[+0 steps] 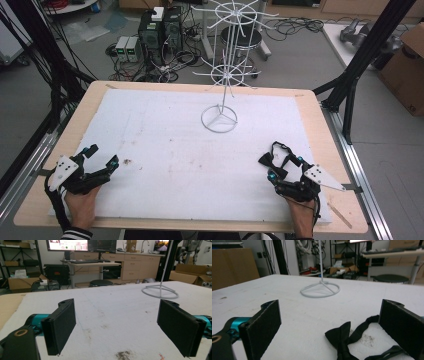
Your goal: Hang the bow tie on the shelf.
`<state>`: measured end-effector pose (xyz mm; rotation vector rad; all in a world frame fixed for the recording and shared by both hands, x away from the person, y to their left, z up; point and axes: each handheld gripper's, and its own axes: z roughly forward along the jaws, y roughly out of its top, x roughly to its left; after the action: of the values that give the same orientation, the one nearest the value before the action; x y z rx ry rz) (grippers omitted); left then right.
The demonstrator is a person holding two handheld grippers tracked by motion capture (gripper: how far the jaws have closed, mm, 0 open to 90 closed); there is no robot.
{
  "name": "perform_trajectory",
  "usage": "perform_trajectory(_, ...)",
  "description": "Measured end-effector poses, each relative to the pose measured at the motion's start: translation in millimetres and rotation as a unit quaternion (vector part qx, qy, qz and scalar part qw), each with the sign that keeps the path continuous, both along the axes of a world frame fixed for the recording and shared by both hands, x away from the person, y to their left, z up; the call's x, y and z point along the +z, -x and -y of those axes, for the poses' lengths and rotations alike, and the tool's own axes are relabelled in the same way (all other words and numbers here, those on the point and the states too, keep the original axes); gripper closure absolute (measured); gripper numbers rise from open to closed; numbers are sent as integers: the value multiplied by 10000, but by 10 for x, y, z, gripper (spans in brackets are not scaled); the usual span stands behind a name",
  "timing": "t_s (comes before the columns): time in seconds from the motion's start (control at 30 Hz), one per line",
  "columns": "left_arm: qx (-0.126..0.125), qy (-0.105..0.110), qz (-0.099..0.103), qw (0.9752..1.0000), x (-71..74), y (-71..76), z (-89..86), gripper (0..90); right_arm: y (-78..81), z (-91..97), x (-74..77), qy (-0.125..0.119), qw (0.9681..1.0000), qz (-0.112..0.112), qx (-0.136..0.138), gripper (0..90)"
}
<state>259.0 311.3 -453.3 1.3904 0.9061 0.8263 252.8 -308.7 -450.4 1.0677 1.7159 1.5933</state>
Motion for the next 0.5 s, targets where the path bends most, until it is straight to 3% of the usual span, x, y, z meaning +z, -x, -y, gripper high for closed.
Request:
perform_trajectory(0.17, 3, 11, -11, 10000, -1, -3, -3, 158, -41, 27, 21, 123, 9996, -238, 7, 33)
perform_trajectory(0.4, -18, 20, -7, 10000, -1, -2, -6, 158, -54, 73, 126, 97, 9994, -335, -53, 33)
perform_trajectory(0.5, -37, 33, -3, 10000, -1, -1, -11, 157, -84, 74, 195, 295, 9986, -449, -24, 33)
